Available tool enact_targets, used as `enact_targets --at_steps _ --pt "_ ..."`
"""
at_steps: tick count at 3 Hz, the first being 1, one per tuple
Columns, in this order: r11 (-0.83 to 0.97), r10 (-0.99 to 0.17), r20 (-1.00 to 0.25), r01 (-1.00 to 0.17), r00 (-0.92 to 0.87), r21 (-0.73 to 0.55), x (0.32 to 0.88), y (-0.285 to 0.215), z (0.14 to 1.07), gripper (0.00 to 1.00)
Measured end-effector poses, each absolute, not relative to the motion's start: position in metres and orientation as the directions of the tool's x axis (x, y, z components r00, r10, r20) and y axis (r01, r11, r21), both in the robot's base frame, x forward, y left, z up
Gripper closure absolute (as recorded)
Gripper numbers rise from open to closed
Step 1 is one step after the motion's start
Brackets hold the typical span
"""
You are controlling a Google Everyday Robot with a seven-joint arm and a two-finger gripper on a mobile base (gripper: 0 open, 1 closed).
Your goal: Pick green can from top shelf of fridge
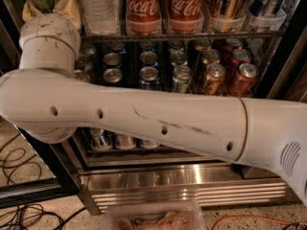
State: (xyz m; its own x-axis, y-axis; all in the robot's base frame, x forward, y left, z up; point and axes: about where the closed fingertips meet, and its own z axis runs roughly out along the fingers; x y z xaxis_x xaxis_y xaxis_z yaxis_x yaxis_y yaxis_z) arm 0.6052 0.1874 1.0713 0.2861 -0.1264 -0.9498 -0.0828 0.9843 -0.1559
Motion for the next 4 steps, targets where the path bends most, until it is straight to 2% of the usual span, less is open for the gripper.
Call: enact_targets --at_steps 4 --pt "0.981 -0.066 -0.941 -0.150 0.331 -0.121 0.6010 0.1849 1.0727 1.00"
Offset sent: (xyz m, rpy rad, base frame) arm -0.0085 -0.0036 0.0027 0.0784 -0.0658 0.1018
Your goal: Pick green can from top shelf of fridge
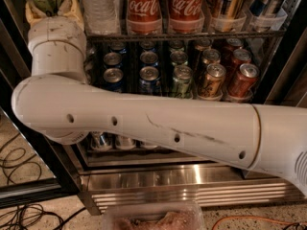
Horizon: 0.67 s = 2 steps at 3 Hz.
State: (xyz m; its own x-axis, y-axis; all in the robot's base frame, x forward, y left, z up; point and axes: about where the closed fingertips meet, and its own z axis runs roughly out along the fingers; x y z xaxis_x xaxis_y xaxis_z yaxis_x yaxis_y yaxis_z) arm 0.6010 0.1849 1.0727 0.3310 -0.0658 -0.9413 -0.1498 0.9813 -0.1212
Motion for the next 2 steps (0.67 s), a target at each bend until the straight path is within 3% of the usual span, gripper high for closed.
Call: enact_targets --at_steps 1,2 --pt "0.981 -0.066 -0.941 -0.150 0.331 -0.121 0.601 0.185 1.075 1.00" --pt "0.970 -0.024 -0.942 -0.222 0.334 -0.103 0.598 0.193 1.092 1.00"
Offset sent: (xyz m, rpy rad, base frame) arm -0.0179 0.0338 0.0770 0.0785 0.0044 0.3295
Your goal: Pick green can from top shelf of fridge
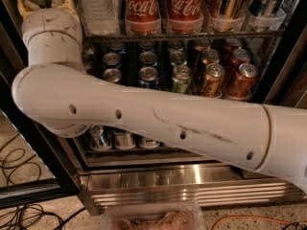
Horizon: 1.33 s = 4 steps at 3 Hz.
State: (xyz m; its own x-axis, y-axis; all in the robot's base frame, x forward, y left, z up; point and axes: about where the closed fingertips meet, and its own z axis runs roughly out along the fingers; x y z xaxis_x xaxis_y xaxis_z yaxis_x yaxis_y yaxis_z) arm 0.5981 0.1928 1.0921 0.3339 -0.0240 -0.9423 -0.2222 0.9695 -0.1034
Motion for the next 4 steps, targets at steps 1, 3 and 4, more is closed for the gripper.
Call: enact_targets --at_steps 1,3,4 --pt "0.942 0.017 -0.948 -0.322 0.317 -0.091 0.592 0.202 1.134 1.00" --pt "0.919 0.021 -0.959 -0.383 0.283 -0.092 0.584 0.210 1.126 1.00" --pt "0.899 0.008 -0.978 -0.429 0.211 -0.085 0.557 0.201 1.108 1.00"
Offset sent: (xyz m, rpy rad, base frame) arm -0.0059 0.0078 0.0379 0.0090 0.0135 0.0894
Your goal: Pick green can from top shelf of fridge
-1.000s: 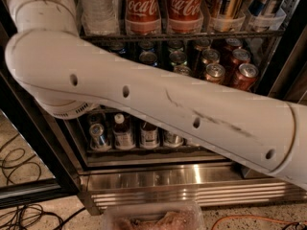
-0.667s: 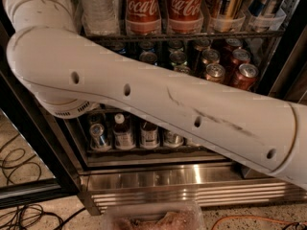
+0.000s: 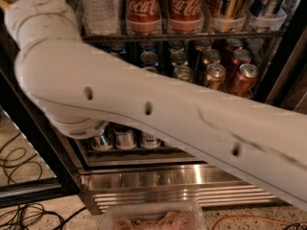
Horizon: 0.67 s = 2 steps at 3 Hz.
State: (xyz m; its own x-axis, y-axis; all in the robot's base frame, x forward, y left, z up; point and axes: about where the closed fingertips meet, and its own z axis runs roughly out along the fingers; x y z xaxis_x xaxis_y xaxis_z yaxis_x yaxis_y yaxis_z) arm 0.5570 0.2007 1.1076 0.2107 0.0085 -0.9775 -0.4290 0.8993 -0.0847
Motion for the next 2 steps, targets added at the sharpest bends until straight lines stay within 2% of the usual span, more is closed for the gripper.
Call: enact_targets --at_steps 1,2 --pt "0.887 -0.002 -0.988 -0.457 0.152 -0.072 0.523 0.185 1.093 1.00" --pt "0.896 -0.013 -0.991 -0.438 0.133 -0.071 0.521 0.141 1.089 1.00"
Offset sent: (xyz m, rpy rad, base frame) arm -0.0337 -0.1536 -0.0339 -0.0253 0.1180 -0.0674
